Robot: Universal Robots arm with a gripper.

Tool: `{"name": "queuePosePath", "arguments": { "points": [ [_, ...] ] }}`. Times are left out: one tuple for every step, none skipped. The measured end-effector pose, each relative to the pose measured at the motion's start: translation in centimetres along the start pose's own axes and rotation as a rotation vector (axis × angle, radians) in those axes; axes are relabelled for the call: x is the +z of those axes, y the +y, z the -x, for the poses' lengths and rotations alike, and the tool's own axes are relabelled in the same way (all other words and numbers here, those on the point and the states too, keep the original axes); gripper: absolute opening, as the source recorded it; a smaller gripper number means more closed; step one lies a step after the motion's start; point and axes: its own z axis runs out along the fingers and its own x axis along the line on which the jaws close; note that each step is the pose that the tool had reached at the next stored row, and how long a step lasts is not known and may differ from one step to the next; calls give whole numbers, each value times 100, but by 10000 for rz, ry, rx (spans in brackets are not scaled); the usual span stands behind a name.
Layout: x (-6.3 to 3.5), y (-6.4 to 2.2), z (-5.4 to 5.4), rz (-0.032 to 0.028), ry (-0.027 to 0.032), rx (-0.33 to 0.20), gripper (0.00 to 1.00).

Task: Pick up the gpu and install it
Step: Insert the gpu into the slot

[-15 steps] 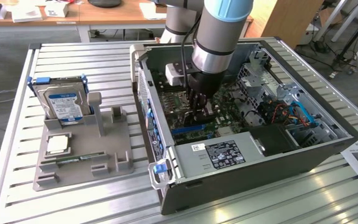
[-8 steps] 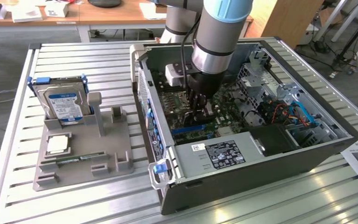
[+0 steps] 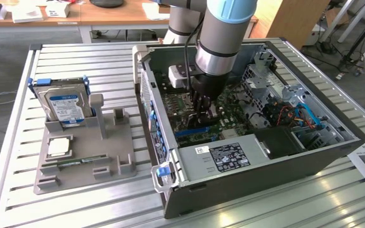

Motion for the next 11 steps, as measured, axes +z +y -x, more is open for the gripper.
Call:
{"name": "queuePosePath", "arguments": {
  "points": [
    [0, 1, 0, 0, -1, 0, 28],
    [0, 5, 0, -1, 0, 3, 28],
    [0, 6, 0, -1, 0, 1, 28],
    [1, 6, 0, -1, 0, 1, 28],
    [1, 6, 0, 0, -1, 0, 28],
    [1, 6, 0, 0, 0, 0, 28],
    [4, 6, -1, -6, 0, 0, 28],
    [7, 6, -1, -21, 1, -1, 28],
    [9, 8, -1, -42, 3, -1, 28],
    [12, 7, 0, -65, 3, -3, 28],
    [13, 9, 0, -97, 3, -5, 28]
  ]
}}
